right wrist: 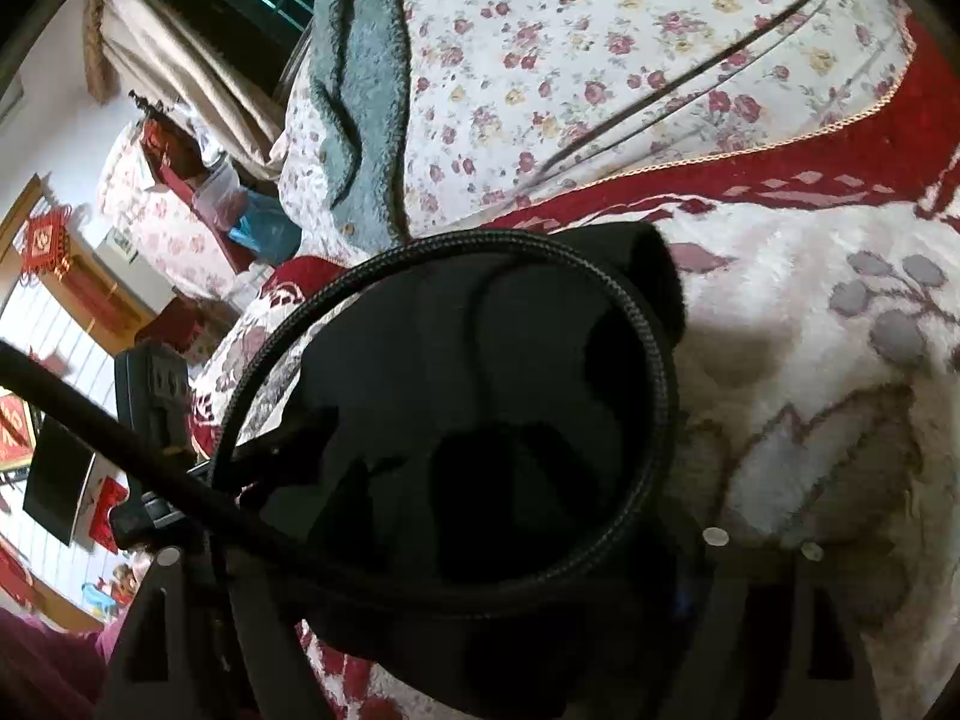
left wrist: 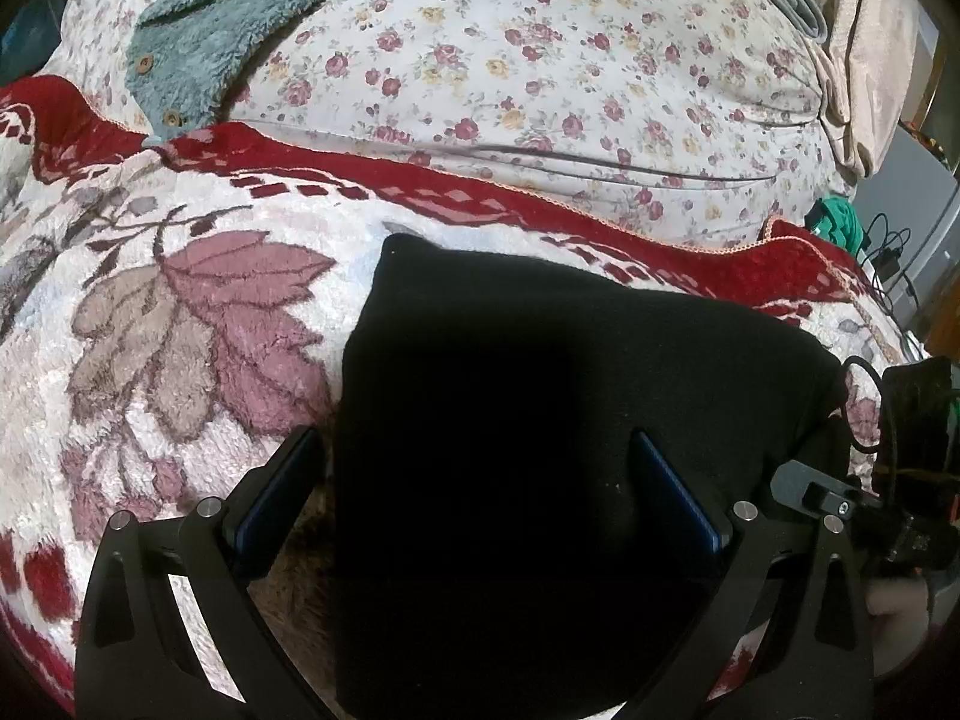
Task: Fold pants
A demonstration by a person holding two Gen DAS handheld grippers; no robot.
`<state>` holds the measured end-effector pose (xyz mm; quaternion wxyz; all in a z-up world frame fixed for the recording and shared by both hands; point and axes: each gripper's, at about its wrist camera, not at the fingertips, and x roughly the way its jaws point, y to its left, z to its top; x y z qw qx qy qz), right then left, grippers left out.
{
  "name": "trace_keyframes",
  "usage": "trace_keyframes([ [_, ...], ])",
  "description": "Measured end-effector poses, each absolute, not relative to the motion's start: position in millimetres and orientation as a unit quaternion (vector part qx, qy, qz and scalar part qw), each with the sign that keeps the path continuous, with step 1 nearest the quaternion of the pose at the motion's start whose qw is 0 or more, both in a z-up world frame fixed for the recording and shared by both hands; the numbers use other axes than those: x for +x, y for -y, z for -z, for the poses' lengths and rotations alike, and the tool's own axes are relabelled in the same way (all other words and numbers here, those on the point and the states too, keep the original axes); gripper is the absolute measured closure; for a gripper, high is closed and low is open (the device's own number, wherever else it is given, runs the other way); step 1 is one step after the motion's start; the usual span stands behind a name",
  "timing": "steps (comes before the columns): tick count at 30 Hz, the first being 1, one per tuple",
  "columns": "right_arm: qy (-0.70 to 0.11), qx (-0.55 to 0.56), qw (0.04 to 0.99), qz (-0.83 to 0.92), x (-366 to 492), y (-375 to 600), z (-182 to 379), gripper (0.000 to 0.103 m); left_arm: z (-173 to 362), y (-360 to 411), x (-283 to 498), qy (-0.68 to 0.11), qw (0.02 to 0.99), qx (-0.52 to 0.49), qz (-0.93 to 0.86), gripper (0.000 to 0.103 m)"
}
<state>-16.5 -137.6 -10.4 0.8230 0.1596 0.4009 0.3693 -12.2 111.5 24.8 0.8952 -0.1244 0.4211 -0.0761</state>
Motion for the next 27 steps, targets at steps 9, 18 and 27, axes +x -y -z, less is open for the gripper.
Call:
trace_keyframes([
  [9,-0.393,0.125,0.840,-0.354,-24.3,130.7,3.9,0.036,-32.4,-103.1,-18.0,-0.405,0.904,-0.102,0.095,0.023],
  [18,-0.363,0.110,0.851,-0.363,-35.3,130.8,-18.4,0.055,-55.6,-115.5,-26.4,-0.377,0.909,-0.131,0.117,0.058],
  [27,-0.336,0.120,0.860,-0.366,-34.2,135.2,-50.8,0.055,-90.4,-110.4,-25.6,-0.350,0.920,-0.130,0.119,0.059],
])
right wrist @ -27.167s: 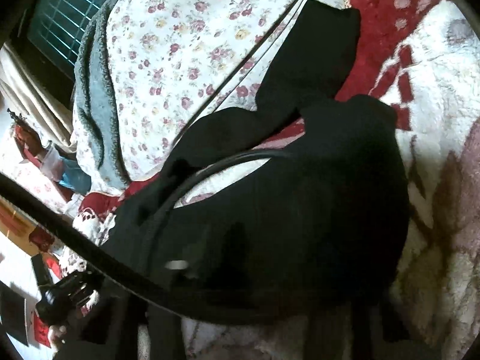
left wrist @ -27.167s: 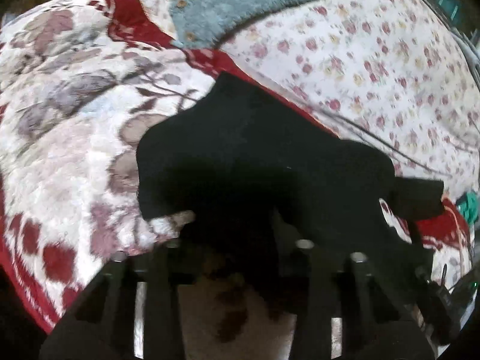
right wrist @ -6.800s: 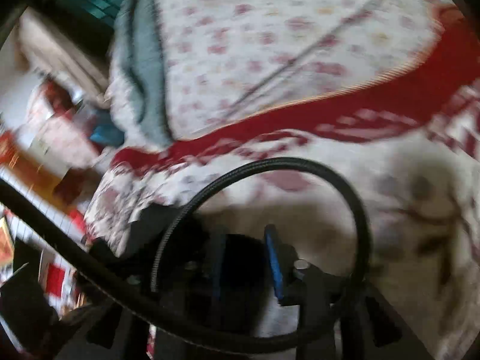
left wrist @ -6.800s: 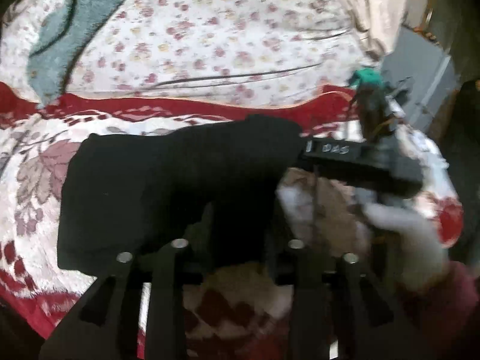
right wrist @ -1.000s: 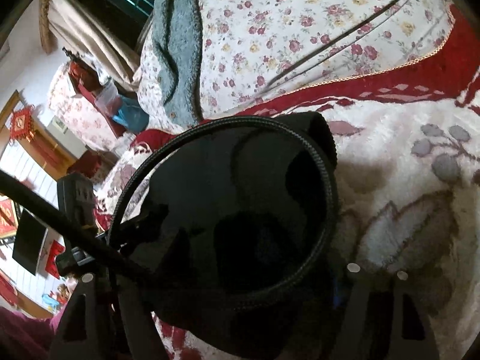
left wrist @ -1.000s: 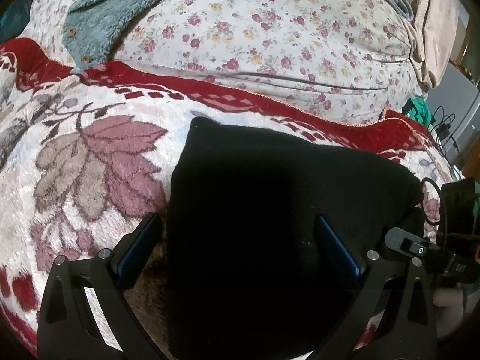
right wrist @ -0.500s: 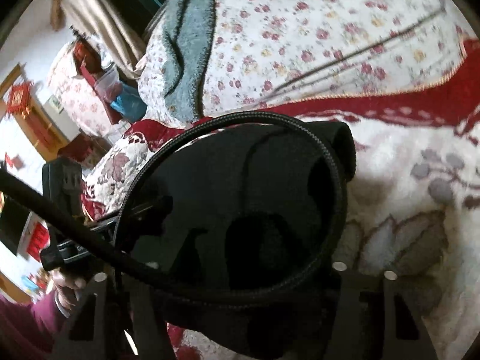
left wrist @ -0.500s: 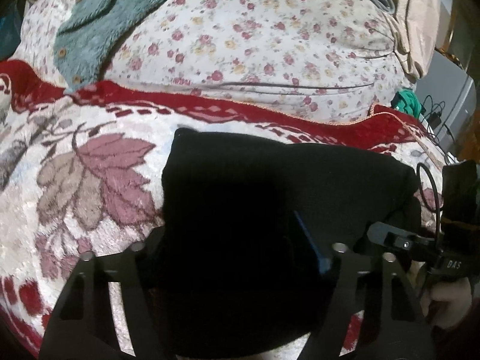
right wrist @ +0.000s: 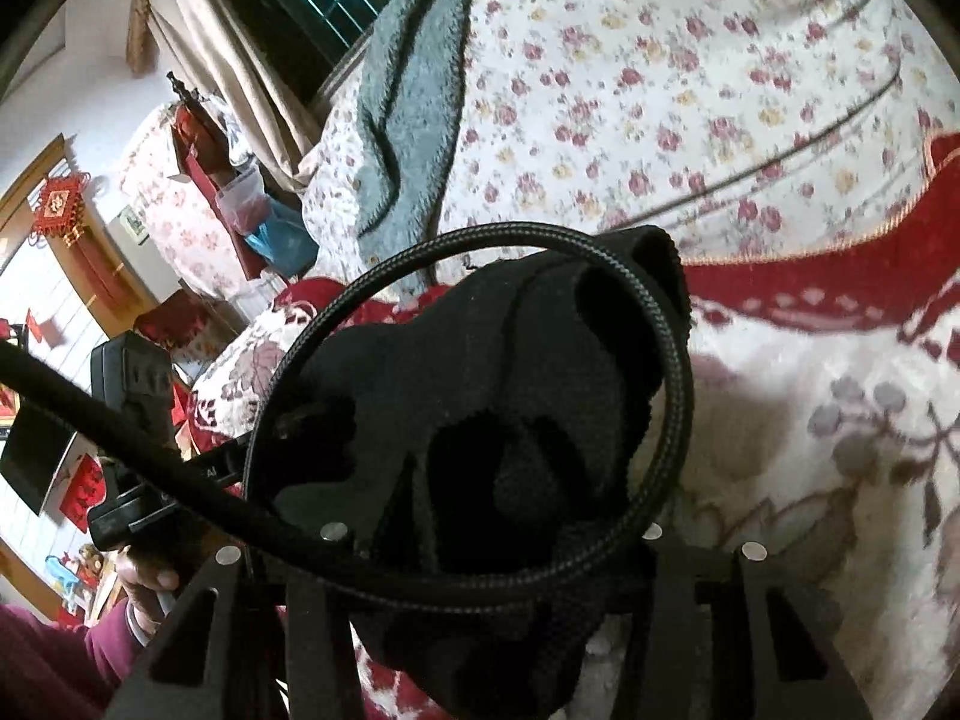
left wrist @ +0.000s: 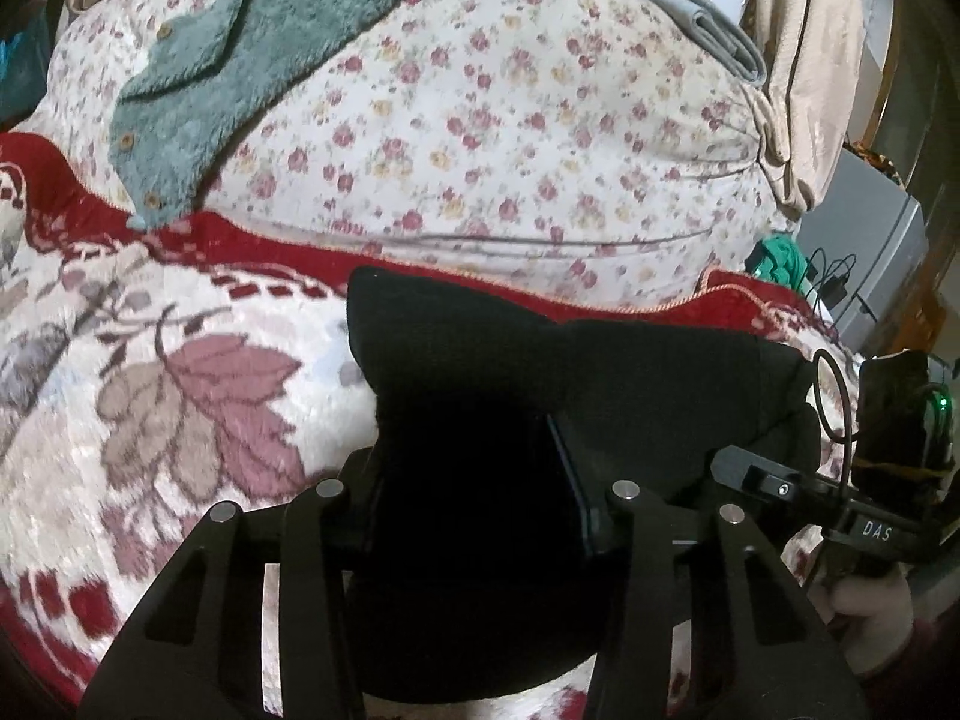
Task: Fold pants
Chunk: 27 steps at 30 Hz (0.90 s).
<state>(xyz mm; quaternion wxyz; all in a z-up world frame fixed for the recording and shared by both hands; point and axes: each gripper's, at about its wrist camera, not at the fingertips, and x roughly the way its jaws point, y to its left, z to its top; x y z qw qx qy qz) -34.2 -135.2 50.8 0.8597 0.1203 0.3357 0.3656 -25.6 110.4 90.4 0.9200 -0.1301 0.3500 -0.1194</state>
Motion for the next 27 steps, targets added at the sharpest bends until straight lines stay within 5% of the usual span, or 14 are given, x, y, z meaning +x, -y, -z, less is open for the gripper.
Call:
trace_keyframes([
  [12,-0.306,0.126,0.878,-0.345,5.5,135.7,-80.1,0.055,-114.8,-110.4,30.9,-0.348,0.920,-0.128,0.130,0.059],
  [27,-0.381,0.225,0.834,-0.330,74.7,132.6,2.4,0.052,-46.9,-126.2,79.8,-0.438,0.881,-0.155,0.085,0.059],
])
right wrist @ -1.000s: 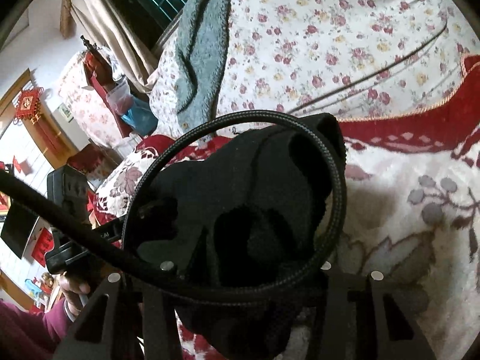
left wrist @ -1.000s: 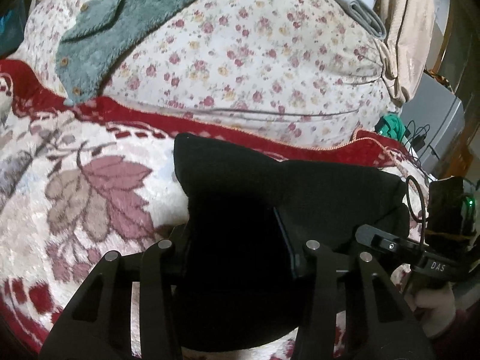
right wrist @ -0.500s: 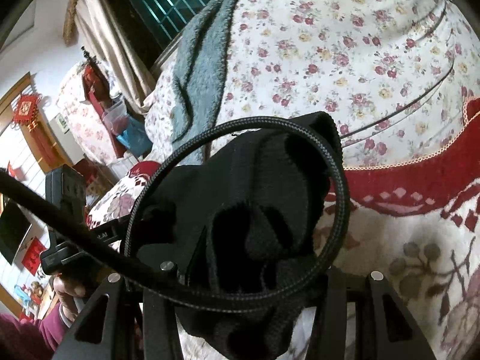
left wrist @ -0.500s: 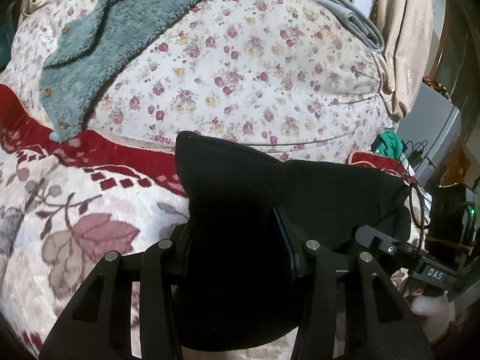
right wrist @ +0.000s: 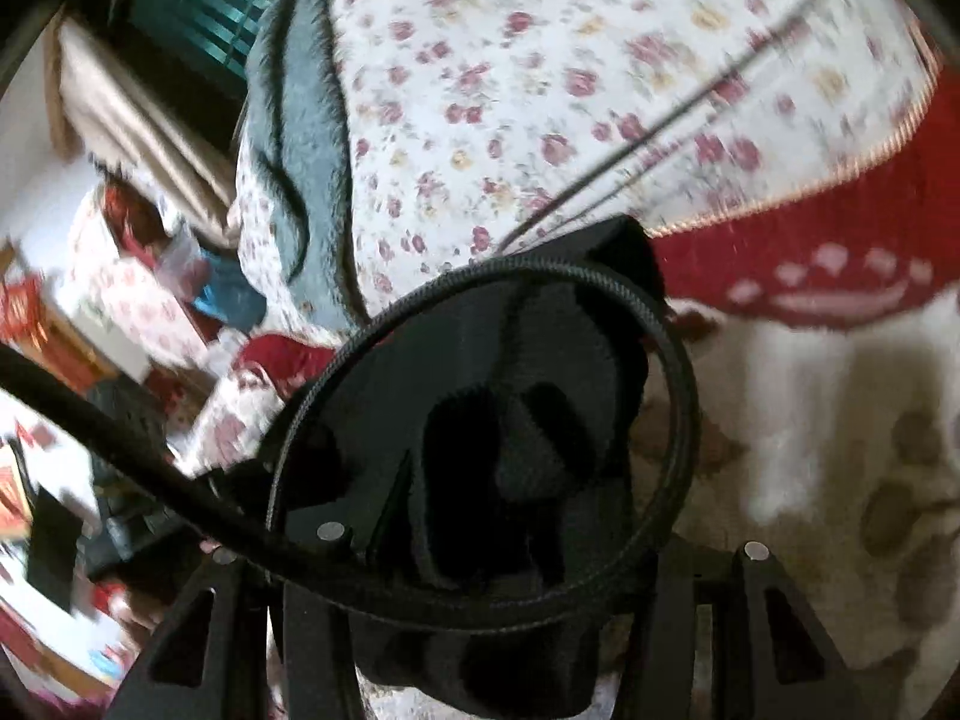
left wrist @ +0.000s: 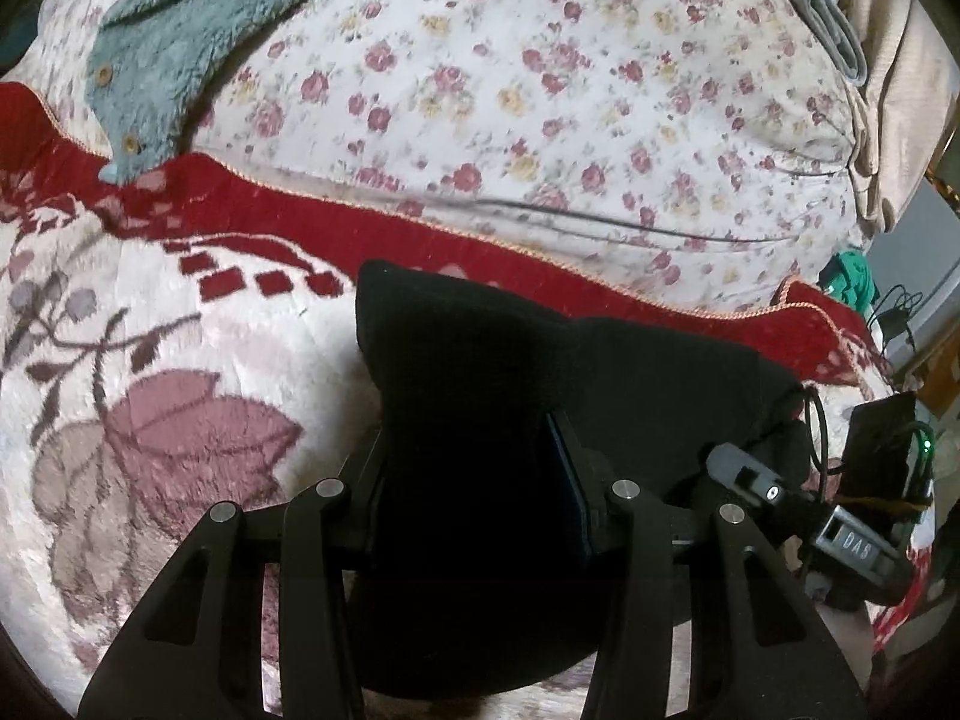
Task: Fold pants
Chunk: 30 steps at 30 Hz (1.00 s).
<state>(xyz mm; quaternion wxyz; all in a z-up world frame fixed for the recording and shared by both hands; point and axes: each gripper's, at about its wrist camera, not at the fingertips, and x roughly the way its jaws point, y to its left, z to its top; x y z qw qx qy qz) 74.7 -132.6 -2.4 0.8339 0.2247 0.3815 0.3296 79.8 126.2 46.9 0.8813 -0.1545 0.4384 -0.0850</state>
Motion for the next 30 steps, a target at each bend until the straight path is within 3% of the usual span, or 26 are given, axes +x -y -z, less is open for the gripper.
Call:
trace_keyframes([
  [10,-0.395,0.242,0.818,-0.341,79.8,129.5,17.5,0.047,-34.7,-125.0,81.1,-0.435,0.885,-0.146,0.073,0.054],
  [12,-0.394,0.243,0.818,-0.342,80.2,129.6,18.3,0.046,-32.9,-126.3,80.1,-0.434,0.886,-0.150,0.070,0.051],
  [16,-0.392,0.244,0.818,-0.342,80.4,130.1,19.1,0.046,-27.9,-133.1,78.9,-0.437,0.880,-0.177,0.059,0.034],
  [21,-0.398,0.249,0.814,-0.343,81.8,130.5,17.7,0.043,-31.4,-136.3,78.1,-0.442,0.877,-0.178,0.061,0.033],
  [23,-0.417,0.237,0.814,-0.328,78.4,130.1,12.4,0.040,-37.2,-134.6,75.0,-0.439,0.881,-0.164,0.057,0.033],
  [25,-0.415,0.221,0.823,-0.318,67.7,132.2,4.5,0.028,-45.5,-135.2,68.1,-0.430,0.889,-0.150,0.050,0.033],
  [27,-0.411,0.189,0.838,-0.306,52.9,133.8,-3.0,0.022,-52.3,-138.6,62.0,-0.420,0.895,-0.146,0.043,0.033],
  [30,-0.417,0.154,0.848,-0.290,31.8,138.0,-9.2,0.021,-62.8,-147.4,51.8,-0.398,0.903,-0.156,0.039,0.032],
])
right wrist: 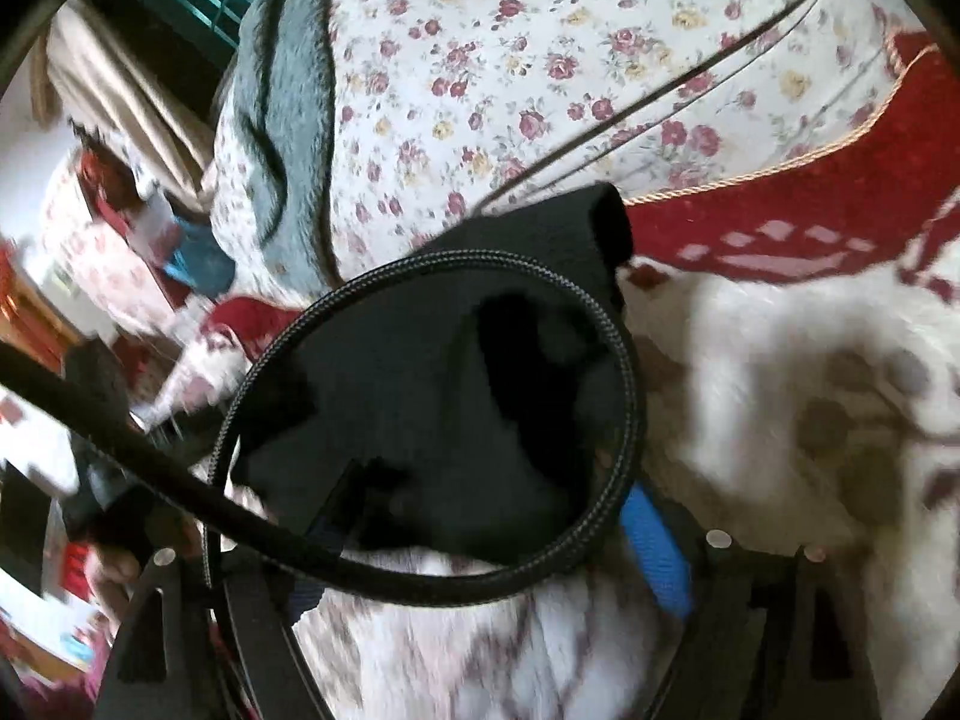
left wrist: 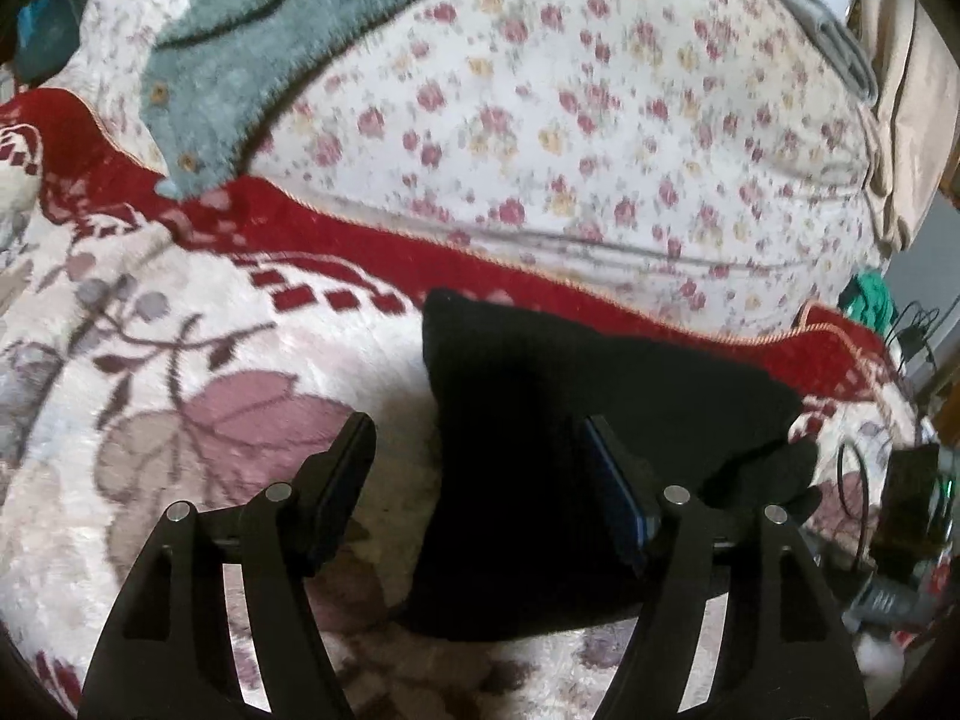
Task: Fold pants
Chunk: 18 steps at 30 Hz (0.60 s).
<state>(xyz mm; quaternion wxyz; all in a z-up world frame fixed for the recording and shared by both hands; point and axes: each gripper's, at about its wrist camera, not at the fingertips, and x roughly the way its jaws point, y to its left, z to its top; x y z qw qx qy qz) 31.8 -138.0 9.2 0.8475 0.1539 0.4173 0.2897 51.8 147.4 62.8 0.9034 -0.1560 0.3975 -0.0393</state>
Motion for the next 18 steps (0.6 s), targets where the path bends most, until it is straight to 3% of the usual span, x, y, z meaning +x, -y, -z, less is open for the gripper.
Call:
trace_keyframes([
  [10,-0.352,0.233,0.859,-0.291,-35.9,180.8,-40.9,0.021,-73.2,-140.8,29.4,-0.382,0.902,-0.193,0.061,0.032],
  [18,-0.328,0.254,0.864,-0.285,-51.5,197.3,-58.1,0.020,-96.6,-97.0,10.3,-0.353,0.918,-0.141,0.115,0.032],
])
